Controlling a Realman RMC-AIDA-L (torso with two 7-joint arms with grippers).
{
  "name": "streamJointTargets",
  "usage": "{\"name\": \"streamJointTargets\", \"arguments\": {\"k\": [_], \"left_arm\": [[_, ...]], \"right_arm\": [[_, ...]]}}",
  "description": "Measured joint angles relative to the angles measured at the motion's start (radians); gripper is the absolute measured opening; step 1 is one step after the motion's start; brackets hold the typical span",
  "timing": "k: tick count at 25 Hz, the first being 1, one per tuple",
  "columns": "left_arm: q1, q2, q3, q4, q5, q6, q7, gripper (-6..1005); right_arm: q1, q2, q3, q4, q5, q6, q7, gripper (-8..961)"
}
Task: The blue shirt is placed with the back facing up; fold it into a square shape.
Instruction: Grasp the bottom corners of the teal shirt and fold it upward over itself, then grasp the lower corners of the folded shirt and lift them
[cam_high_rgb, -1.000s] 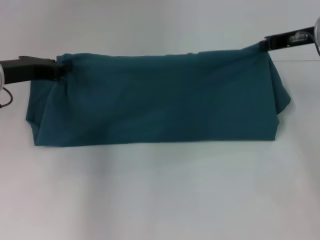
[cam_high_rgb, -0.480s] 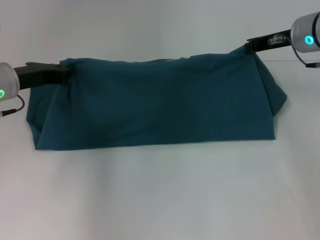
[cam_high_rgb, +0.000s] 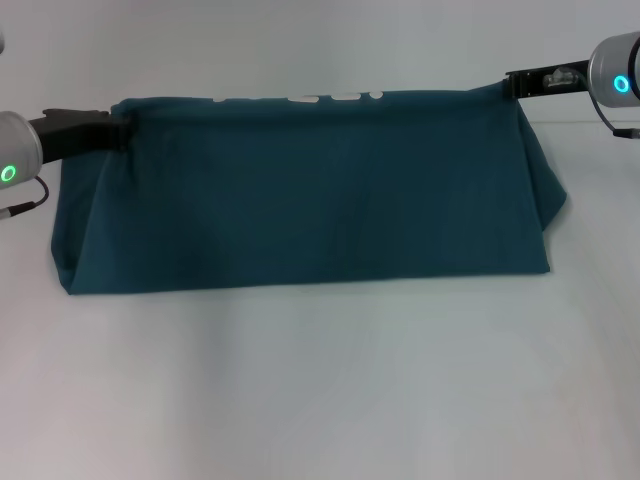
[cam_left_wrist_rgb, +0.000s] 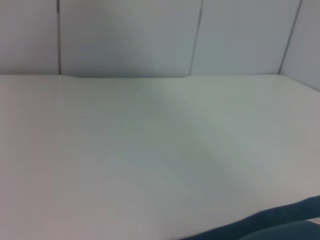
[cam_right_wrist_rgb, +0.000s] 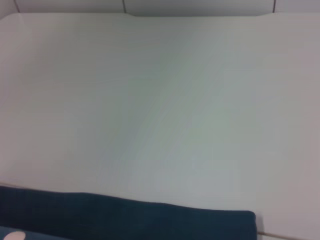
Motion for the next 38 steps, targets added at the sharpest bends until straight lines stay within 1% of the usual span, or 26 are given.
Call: {"name": "streamJointTargets", "arguments": {"k": [6,11,13,16,17,19,22,25,28,29,31,33,35,36,38], "left_arm": [[-0.004,-0.005,-0.002,-0.032,-0.017,-0.049,0.035,90],[-0.001,-0.012,-0.003,-0.058,-0.061,-0.092,0.066,114],[0.007,-0.02,-0.003,-0.058,-0.107,-0.093,0.117,124],[0.011,-0.023,-0.007,-0.061,-0.145,-0.105,0.162,138],[0.01,-0.023,-0.004,-0.068,-0.152,-0.115,0.17,143],[0.007,-0.019,-0.002,-0.077,-0.152,-0.124,0.17,152],[0.006,-0.016,0.0,-0.089,-0.149,-0.145,0.178,167],[0.013,-0.017,0.0,-0.094,-0.148,-0.164,0.199,181],[0.024,-0.019,-0.001,-0.096,-0.146,-0.187,0.208,439],[0.031,-0.021,-0.002,-0.09,-0.146,-0.189,0.206,473],[0.054,-0.031,-0.003,-0.061,-0.149,-0.182,0.194,542],[0.083,-0.041,0.001,-0.022,-0.147,-0.155,0.169,611],[0.119,-0.049,0.016,0.029,-0.135,-0.095,0.128,688],[0.139,-0.049,0.033,0.06,-0.123,-0.051,0.099,730],[0.166,-0.048,0.062,0.118,-0.09,0.004,0.045,815]], "right_arm": [[0.0,0.003,0.003,0.006,0.022,0.014,-0.012,1],[0.001,0.005,0.003,0.015,0.056,0.014,-0.019,54],[0.001,0.005,0.003,0.017,0.054,0.014,-0.004,75],[-0.001,0.006,0.003,0.017,0.056,0.015,-0.001,107],[-0.011,0.012,0.003,0.012,0.059,0.018,-0.002,118],[-0.016,0.016,0.004,0.008,0.059,0.02,-0.003,198],[-0.025,0.028,0.003,-0.003,0.06,0.017,-0.01,317],[-0.05,0.054,-0.004,-0.056,0.06,0.008,-0.012,419],[-0.09,0.082,-0.014,-0.138,0.06,-0.007,-0.014,512],[-0.103,0.089,-0.02,-0.162,0.061,-0.018,-0.015,543],[-0.127,0.094,-0.035,-0.195,0.074,-0.04,-0.014,605],[-0.152,0.092,-0.052,-0.216,0.107,-0.064,-0.015,673],[-0.179,0.091,-0.067,-0.238,0.141,-0.081,-0.026,741],[-0.197,0.091,-0.075,-0.252,0.159,-0.084,-0.038,775],[-0.233,0.093,-0.094,-0.284,0.211,-0.088,-0.081,770]]}}
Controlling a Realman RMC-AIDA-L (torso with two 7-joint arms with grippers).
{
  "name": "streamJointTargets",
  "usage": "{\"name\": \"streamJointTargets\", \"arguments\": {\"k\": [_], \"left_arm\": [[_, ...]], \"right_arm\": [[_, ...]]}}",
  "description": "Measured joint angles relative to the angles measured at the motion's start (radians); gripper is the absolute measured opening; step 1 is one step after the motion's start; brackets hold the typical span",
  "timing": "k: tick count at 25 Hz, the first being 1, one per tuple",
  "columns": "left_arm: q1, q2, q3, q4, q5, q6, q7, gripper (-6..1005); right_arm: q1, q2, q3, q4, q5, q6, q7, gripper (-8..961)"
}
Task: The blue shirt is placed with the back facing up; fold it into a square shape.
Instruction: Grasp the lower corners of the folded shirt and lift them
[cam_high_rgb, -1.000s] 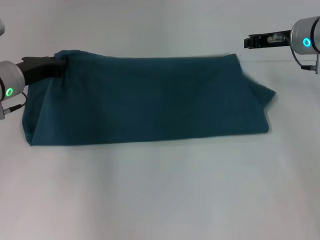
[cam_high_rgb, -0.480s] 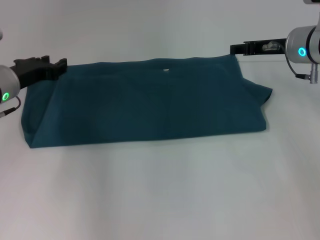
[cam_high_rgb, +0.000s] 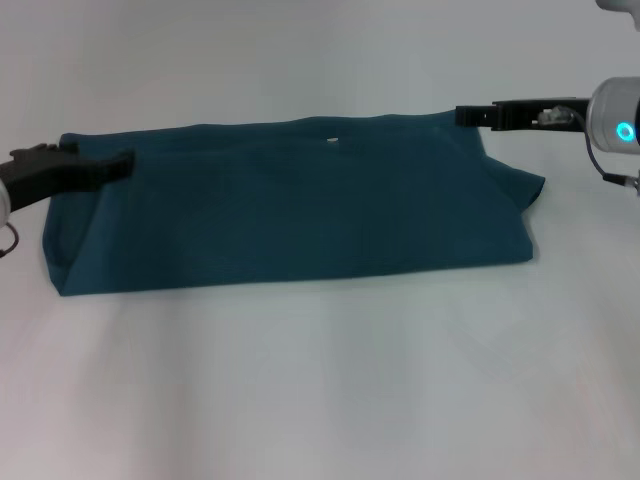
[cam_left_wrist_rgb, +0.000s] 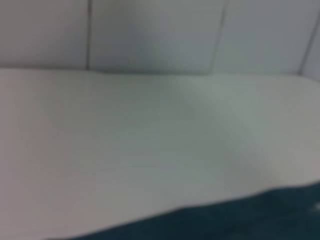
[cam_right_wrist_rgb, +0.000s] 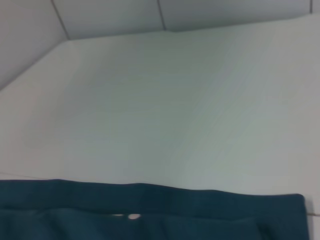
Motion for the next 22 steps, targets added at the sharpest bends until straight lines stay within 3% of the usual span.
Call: {"name": "streamJointTargets", "arguments": {"k": [1,6,9,15,22], "left_arm": [[0.018,0.0,0.021,0.037,0.032,0.025,-0.04,858],[0.082,-0.006,0.111,0.174,0.186,0.071,-0.22,854],[0.104,-0.008,0.138,0.2,0.236,0.083,-0.276,851],[0.106,-0.008,0.135,0.202,0.327,0.095,-0.324,849],[0.082,-0.001,0.135,0.22,0.473,0.182,-0.433,848]], "right_arm": [[-0.014,0.001,-0.009,-0.013,0.025,-0.001,-0.021,768],[-0.089,0.001,-0.048,-0.037,0.148,-0.009,-0.113,761],[-0.125,0.003,-0.068,-0.021,0.213,-0.009,-0.159,761],[-0.172,0.003,-0.091,0.003,0.276,-0.01,-0.2,761],[-0.175,0.004,-0.1,0.05,0.303,0.009,-0.236,760]]}}
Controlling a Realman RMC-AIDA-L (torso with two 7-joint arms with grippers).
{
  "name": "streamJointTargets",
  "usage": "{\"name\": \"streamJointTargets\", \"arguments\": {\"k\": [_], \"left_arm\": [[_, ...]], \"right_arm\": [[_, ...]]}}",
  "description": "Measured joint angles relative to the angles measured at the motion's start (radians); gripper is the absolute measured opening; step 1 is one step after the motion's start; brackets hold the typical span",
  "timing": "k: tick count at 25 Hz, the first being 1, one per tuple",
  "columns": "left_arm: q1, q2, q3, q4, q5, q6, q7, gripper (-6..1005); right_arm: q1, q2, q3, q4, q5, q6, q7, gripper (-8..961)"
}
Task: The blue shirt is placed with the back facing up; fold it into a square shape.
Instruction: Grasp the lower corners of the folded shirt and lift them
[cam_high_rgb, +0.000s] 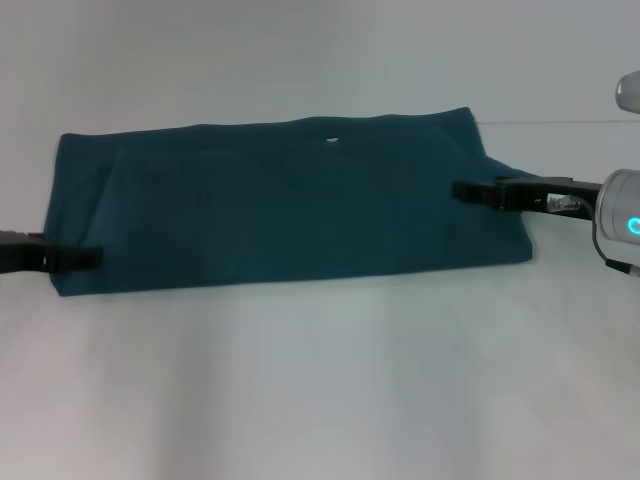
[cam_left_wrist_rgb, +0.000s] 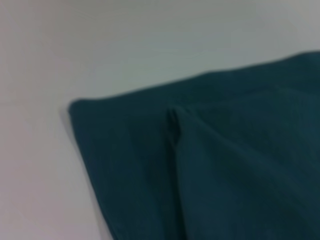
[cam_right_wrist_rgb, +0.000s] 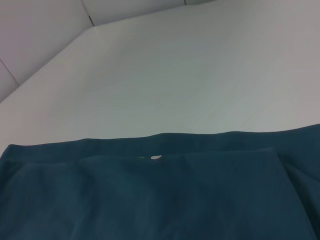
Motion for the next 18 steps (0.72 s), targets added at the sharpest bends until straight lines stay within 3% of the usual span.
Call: {"name": "streamJointTargets", "arguments": {"k": [18], "left_arm": [[-0.013,-0.001,0.046,0.005,0.034,0.024,0.0,847]], "right_arm": [[0.041,-0.004,0.004,0.08,0.012,0.054,-0.038,760]]}}
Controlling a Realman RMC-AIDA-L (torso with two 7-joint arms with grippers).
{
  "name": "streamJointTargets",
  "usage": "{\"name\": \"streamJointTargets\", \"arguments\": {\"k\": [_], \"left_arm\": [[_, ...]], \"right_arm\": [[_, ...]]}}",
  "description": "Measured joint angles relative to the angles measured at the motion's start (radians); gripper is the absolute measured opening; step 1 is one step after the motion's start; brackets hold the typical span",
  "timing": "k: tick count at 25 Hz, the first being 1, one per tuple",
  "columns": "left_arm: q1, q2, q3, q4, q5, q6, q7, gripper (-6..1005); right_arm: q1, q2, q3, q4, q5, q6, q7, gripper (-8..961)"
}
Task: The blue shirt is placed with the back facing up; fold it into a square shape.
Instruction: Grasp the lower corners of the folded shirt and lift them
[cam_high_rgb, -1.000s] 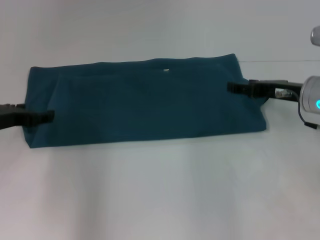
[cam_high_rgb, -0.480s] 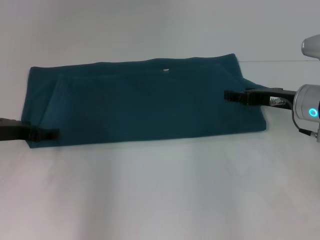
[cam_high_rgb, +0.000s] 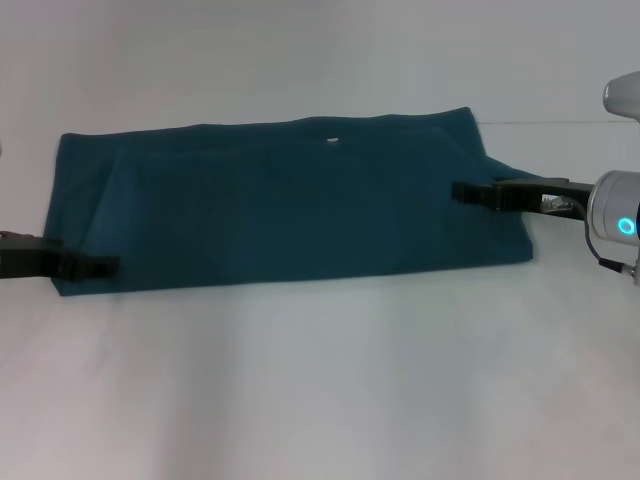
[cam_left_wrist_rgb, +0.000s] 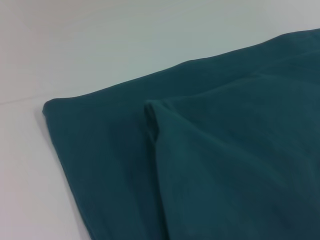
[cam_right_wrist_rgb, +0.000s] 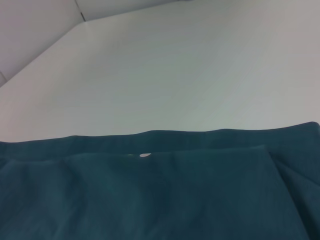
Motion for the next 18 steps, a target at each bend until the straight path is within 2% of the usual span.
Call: {"name": "streamJointTargets", "arguments": {"k": [5,18], "left_arm": [[-0.001,-0.001,0.001,-0.005,0.0,0.005,-0.005,847],[-0.023,0.001,-0.003,-0.105,0.012,-0.115,-0.006,846]], "right_arm": [[0.0,0.001,0.001,0.002,0.001,0.003,0.0,761],[0.007,0.001,0.0,0.002,0.001,0.016,-0.002,755]]}}
